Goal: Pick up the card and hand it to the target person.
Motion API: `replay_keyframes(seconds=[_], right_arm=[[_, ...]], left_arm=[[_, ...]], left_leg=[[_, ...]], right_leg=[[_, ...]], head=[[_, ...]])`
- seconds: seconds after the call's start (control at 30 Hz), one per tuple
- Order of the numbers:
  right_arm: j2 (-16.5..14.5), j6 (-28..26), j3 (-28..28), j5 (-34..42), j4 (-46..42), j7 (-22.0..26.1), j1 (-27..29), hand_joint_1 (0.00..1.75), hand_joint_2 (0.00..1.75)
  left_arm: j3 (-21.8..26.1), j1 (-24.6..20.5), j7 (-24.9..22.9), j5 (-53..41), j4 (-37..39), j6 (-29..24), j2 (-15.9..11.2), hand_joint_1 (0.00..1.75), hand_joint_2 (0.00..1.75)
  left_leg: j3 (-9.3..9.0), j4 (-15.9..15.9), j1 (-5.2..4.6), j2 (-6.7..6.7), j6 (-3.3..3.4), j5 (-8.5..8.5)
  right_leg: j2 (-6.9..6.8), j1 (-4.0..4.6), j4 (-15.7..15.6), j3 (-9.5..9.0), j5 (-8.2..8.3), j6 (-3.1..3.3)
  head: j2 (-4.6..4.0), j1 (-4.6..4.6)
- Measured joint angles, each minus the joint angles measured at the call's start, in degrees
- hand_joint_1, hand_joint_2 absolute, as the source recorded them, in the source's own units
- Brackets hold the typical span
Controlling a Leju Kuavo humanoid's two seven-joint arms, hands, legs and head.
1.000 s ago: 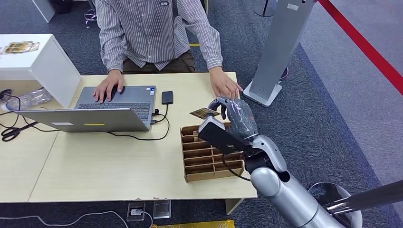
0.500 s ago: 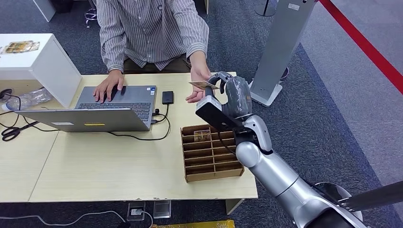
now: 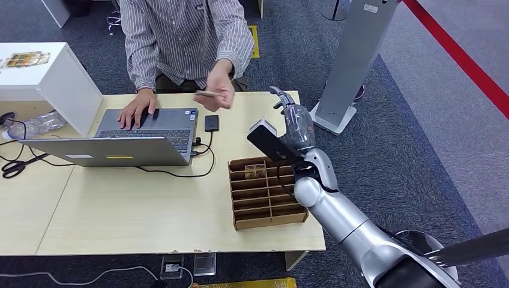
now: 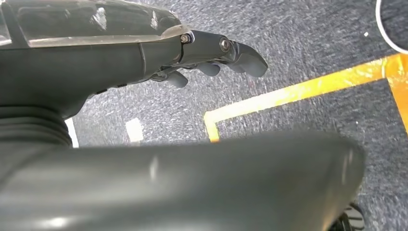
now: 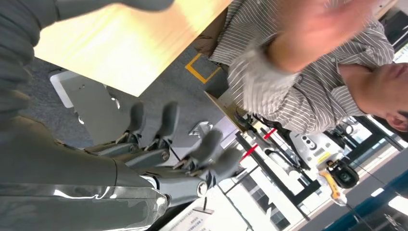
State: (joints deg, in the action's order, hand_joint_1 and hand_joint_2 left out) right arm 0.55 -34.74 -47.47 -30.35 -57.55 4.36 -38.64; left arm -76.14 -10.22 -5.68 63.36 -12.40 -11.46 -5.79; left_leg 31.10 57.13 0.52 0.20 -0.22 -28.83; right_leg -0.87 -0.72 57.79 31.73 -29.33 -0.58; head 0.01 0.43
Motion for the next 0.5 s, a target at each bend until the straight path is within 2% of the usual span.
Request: replay_keyframes(seconds=[0.23,0.5], right_arm=[[0.1,4.1,0.1,5.9,-1.2,-1.2,2.4,0.0,1.75],[3.0,10.7,2.0,20.6,-10.5,-0.8,10.3,0.0,1.75]], left_arm=[[0.0,1.2,1.5,1.5,0.0,-1.9,-0.1,0.0,0.0],[0.3,3.3,0.8,3.3,0.1,-2.7,-0.4,0.0,0.0]], left_leg=[[-0.01,0.0,0.0,0.01,-0.01,-0.01],[0.0,0.0,0.0,0.01,-0.01,-0.03]], right_leg=[[0.01,0.0,0.0,0.03,0.0,0.0],[-0.01,0.0,0.0,0.04,-0.01,-0.01]], head=[[-0.01,-0.05],[0.0,0.0]])
